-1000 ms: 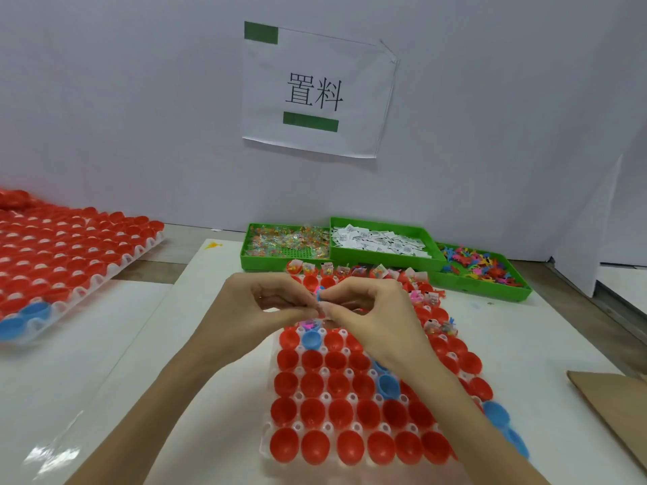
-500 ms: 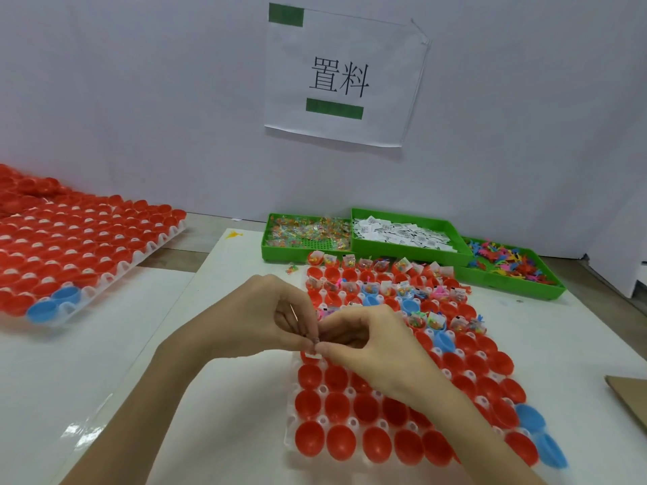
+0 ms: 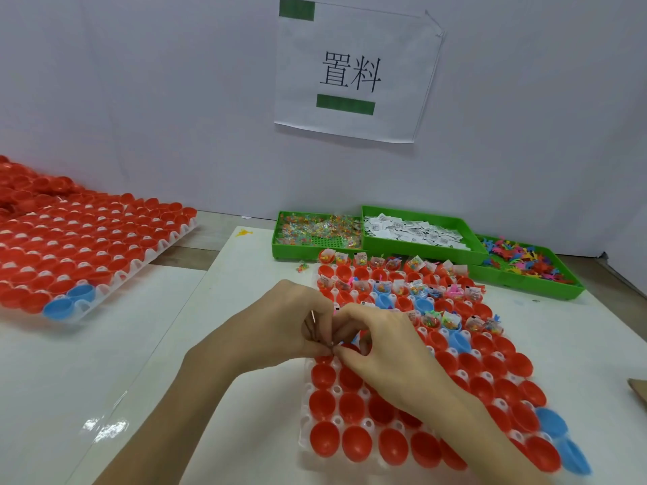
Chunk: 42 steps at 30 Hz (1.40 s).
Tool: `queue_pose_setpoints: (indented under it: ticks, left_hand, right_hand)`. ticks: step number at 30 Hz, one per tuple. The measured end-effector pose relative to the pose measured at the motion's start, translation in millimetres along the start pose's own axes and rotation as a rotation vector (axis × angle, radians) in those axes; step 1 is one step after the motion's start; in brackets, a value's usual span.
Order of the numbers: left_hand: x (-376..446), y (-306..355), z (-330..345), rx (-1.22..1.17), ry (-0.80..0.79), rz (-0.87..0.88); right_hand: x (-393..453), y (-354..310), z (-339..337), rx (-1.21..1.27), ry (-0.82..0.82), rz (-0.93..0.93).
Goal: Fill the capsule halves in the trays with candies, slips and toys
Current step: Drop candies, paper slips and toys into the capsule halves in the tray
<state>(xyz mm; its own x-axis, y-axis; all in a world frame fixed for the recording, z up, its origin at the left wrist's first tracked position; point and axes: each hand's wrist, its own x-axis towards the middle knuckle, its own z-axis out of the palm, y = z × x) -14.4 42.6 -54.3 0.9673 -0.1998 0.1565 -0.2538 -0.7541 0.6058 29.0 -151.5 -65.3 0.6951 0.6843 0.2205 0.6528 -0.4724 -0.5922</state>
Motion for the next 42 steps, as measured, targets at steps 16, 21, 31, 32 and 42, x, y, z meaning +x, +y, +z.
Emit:
queue_pose_setpoints:
  ticks: [16, 21, 31, 32, 42]
  left_hand:
    - [-4, 1, -9, 0.01, -0.035, -0.023]
    - [-1, 1, -5, 0.058, -0.012, -0.018]
    - [1, 1, -1, 0.102, -0.003, -0.004]
    - [0, 0, -3, 0.074, -0.004, -0.004]
    - [-6, -6, -18, -0.083, 0.005, -0.031]
  right_hand:
    - [0, 4, 6, -0.027, 0.061, 0.028]
    - [2, 4, 9, -0.04, 0.059, 0.085]
    - [3, 4, 7, -0.075, 0.026, 0.06]
    - [1, 5, 5, -0.057, 0.019, 0.039]
    - [-10, 13, -13, 0.117, 0.104, 0.031]
